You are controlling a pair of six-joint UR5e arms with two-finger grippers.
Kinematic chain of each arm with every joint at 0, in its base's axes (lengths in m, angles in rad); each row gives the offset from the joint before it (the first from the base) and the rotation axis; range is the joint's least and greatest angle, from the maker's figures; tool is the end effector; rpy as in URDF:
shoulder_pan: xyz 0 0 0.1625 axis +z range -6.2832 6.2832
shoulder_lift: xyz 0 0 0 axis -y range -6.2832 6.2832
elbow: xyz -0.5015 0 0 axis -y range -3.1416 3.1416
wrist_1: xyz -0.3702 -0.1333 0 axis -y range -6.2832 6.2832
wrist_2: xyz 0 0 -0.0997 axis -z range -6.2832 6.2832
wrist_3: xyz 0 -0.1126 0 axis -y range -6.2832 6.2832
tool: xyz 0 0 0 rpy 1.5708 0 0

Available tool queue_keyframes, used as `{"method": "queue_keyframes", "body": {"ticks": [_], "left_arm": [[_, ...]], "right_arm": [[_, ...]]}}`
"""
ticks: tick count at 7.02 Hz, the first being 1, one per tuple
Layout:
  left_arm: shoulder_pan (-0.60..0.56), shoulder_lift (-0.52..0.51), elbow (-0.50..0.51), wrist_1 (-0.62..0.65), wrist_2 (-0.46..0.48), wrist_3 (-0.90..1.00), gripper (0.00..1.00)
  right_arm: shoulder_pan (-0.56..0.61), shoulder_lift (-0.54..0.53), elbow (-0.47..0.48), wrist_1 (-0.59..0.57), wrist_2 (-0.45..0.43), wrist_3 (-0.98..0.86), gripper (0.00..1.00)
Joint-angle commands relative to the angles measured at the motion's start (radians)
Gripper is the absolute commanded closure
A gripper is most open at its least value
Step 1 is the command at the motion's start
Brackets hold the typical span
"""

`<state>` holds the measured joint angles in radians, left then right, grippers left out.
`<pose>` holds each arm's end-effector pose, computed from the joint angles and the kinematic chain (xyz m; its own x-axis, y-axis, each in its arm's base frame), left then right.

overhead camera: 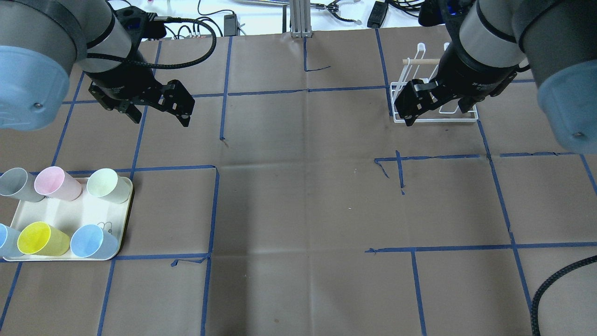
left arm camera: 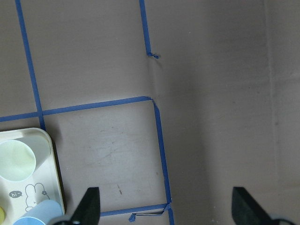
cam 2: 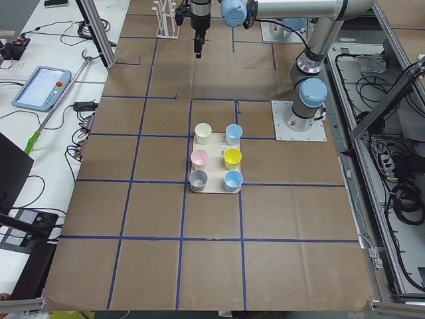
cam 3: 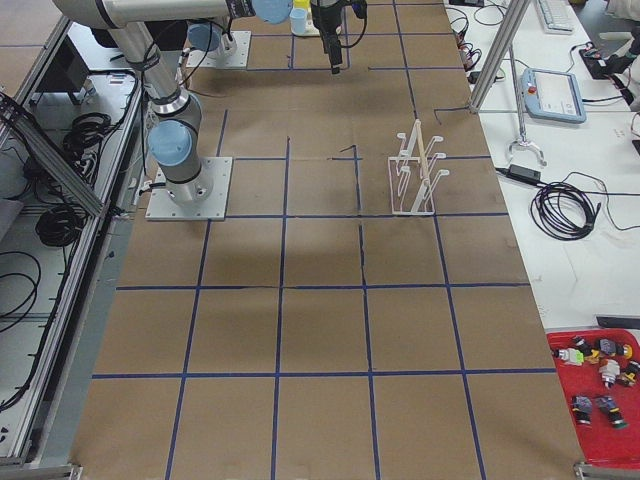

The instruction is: Transfer IKEA cup to right arm and place on rack

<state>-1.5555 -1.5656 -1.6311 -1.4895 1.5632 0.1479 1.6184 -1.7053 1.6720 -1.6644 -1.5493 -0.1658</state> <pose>-0.1270 -0.4716 0.5337 -0.9912 0.1324 0.0037 0.1322 0.9909 -0.0270 0.1554 -0.4090 0.5727 -0.9770 -0.2131 -0.0001 -0.2114 0.9689 -0.1284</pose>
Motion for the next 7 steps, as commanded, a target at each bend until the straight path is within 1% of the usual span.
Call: {"method": "queue_keyframes", "body": {"ticks": [1,7], "left_arm": [[0.000,-0.001,0.003,0.000,0.000,-0.001,0.00],[-0.002,0.001,-0.018,0.000,0.006,0.019,0.00]], "right_arm": [[0.000,0.000,0.000,0.000,0.000,0.000,0.00],[0.000,0.000,0.005,0.000,0.000,0.000,0.00]]}}
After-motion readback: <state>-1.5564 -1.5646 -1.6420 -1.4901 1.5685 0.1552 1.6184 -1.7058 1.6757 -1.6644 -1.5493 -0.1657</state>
